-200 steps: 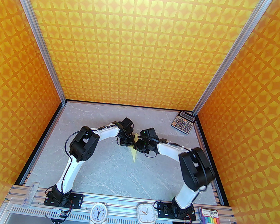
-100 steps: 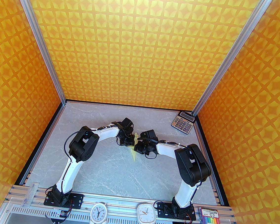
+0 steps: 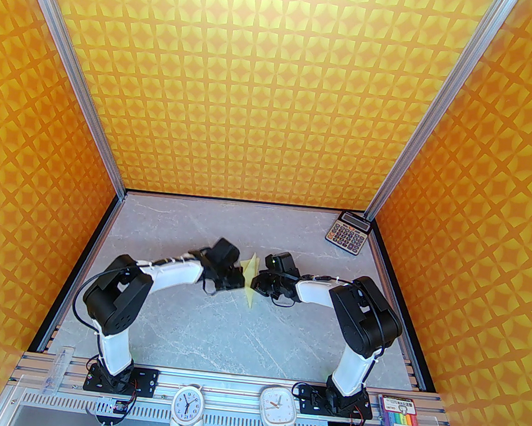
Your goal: Fold a paper plane with a square sheet of paper (fold left side to right side)
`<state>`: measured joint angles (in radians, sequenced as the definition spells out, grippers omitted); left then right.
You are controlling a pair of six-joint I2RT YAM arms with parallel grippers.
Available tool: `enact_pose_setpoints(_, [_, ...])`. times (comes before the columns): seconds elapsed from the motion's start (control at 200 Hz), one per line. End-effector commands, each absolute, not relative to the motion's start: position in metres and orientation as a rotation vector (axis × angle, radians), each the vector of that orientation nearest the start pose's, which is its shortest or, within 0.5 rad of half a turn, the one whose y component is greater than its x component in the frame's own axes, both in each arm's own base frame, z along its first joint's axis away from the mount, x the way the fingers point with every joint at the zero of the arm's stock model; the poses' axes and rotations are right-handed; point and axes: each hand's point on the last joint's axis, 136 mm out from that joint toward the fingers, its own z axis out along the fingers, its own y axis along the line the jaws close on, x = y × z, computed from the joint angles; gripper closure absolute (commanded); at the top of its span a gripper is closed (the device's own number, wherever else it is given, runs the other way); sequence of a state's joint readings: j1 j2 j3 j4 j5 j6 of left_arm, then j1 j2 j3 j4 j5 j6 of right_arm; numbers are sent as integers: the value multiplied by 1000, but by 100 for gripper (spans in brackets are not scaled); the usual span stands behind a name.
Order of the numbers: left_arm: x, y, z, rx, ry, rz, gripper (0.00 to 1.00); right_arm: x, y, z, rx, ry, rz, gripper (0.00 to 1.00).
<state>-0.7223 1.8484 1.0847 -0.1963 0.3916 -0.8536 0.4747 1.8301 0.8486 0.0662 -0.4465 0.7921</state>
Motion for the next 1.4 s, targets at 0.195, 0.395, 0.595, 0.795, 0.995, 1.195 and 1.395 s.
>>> enact_pose_setpoints(0.195, [288,-360,32,-227,2724,-1133,100,308,251,-2,318,2800,1018,94])
enact_pose_setpoints(0.395, [280,-340,-1,-263,2865,-907,100,305,253,-1,291,2800,1036,92])
enact_pose_setpoints(0.595, [269,-330,-23,-224,2979,-777,100,322,262,26,189,2738,1057,88])
enact_pose_setpoints(0.795, [266,-331,-27,-189,3015,-753,100,338,273,32,155,2733,1065,88])
enact_pose_setpoints(0.995, [262,-326,-27,-182,3040,-725,100,343,265,9,185,2780,1007,89])
enact_pose_setpoints(1.195, [256,-319,-31,-174,3071,-686,100,353,249,-1,215,2780,1010,90])
enact_pose_setpoints(1.395, [247,-315,-36,-145,3111,-666,100,366,243,-5,220,2784,992,90])
